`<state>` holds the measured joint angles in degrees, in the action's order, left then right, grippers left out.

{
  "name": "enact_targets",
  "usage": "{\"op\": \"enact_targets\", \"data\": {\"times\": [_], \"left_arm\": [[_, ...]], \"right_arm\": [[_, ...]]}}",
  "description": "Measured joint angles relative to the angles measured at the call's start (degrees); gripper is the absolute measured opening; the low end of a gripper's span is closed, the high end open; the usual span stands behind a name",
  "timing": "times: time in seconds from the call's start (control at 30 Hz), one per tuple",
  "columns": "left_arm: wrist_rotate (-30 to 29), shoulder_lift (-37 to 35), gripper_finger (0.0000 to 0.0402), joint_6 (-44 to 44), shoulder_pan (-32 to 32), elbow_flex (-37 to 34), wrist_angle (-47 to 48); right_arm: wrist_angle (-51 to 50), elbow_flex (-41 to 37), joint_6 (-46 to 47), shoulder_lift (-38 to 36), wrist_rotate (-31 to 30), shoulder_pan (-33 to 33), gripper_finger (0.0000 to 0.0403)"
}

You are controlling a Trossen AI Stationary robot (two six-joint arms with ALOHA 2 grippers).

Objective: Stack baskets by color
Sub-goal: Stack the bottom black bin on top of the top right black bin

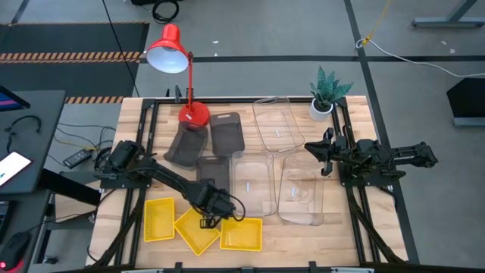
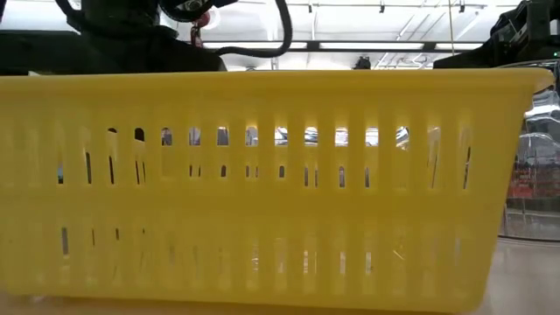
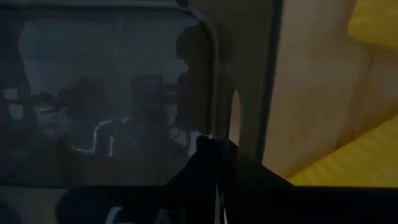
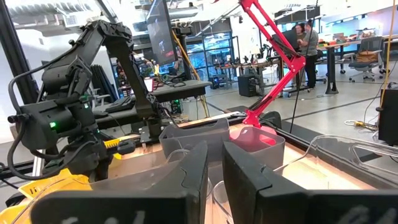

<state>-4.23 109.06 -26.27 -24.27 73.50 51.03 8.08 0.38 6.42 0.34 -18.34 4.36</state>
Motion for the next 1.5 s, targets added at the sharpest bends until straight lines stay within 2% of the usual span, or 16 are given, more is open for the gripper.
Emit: {"op": "enact_targets", "data": {"times": [0.3,0.5,0.67,0.8,0.9,1.17,1.3,1.5], "left_arm": [[0.3,-1.5,0.0006,4.1,-0.9,9.0,10.5],[-1.1,-1.9,0.0006,4.0,-1.0,15.9,20.9],[-5.7,-1.9,0.0005,4.0,-0.6,20.6,28.5],[-11.2,-1.9,0.0005,5.0,1.6,23.3,30.9],[-14.5,-1.9,0.0005,7.8,4.2,23.7,30.8],[-18.6,-2.7,0.0005,17.6,15.7,23.6,29.3],[-16.9,-3.6,0.0005,22.0,21.3,23.2,24.0],[-12.3,-3.5,0.0005,25.3,28.3,18.7,17.4]], "right_arm": [[0.0,0.0,0.0,0.0,0.0,0.0,0.0054],[0.0,0.0,0.0,0.0,0.0,0.0,0.0054],[0.1,0.0,0.0,0.0,0.0,0.0,0.0054],[0.0,0.0,0.0,0.0,0.0,0.0,0.0054],[0.0,0.0,0.0,0.0,0.0,0.0,0.0054],[0.0,0.0,0.0,0.0,0.0,0.0,0.0054],[0.0,0.0,0.0,0.0,0.0,0.0,0.0054],[0.1,0.0,0.0,0.0,0.0,0.0,0.0054]]}}
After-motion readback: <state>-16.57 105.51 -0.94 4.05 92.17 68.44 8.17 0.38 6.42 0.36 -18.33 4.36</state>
